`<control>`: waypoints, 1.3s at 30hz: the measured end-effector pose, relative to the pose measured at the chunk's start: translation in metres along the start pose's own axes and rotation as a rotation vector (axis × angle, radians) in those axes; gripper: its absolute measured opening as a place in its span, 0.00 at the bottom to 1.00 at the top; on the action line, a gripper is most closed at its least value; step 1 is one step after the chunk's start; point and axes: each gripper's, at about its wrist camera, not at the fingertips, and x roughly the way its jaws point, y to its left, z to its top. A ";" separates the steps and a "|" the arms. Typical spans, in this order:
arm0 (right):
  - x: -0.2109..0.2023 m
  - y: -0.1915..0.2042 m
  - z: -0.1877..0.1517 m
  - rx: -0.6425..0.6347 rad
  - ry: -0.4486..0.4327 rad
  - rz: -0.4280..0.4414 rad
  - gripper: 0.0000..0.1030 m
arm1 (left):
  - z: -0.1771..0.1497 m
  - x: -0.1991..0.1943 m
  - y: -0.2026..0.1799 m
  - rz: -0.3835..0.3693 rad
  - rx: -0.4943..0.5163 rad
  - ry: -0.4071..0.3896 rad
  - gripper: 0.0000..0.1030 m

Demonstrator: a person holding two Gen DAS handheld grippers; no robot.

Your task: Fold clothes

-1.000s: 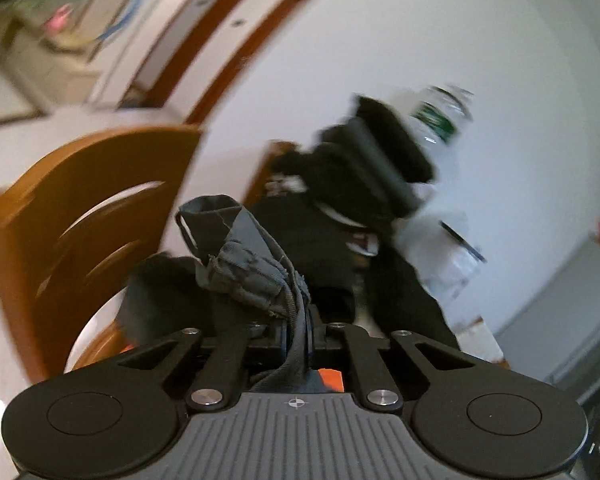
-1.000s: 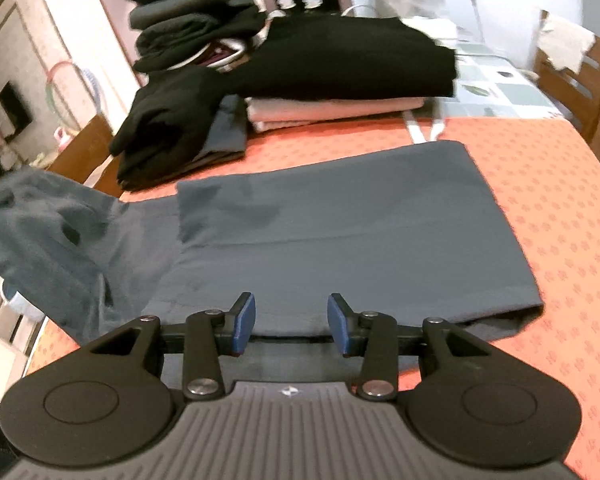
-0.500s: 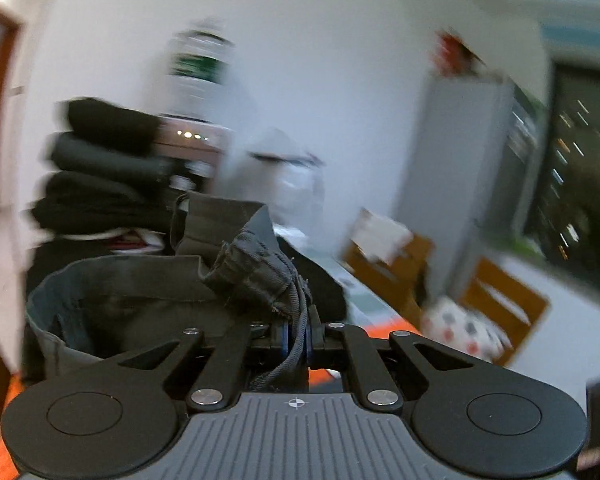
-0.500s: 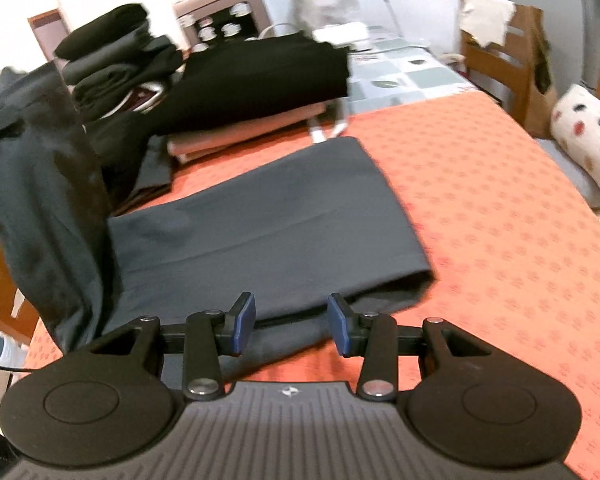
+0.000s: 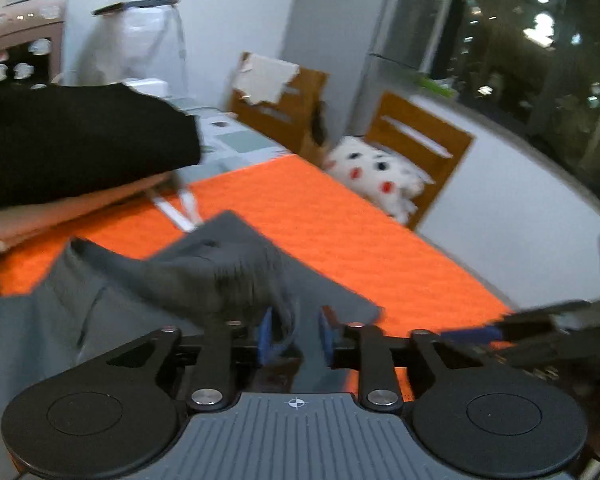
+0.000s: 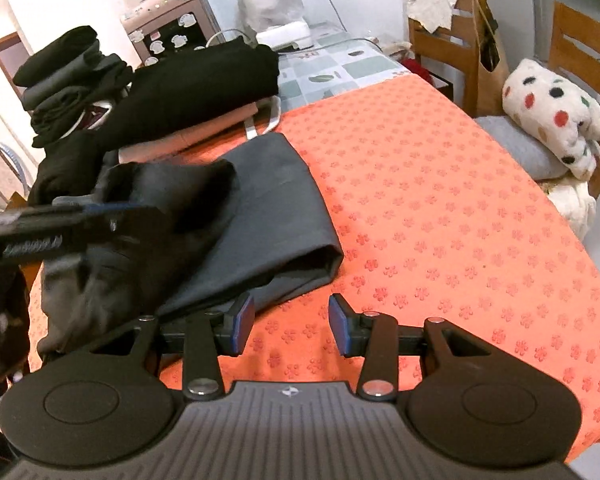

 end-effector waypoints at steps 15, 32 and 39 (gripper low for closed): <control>0.050 0.072 0.053 -0.201 0.065 0.280 0.58 | -0.073 -0.084 0.058 0.155 -0.167 0.048 0.54; 0.097 0.074 0.032 -0.062 0.244 0.228 0.16 | -0.050 -0.082 0.129 0.277 -0.204 -0.042 0.47; 0.073 0.087 0.043 -0.156 0.117 0.165 0.33 | -0.048 -0.016 0.142 0.229 -0.119 0.090 0.46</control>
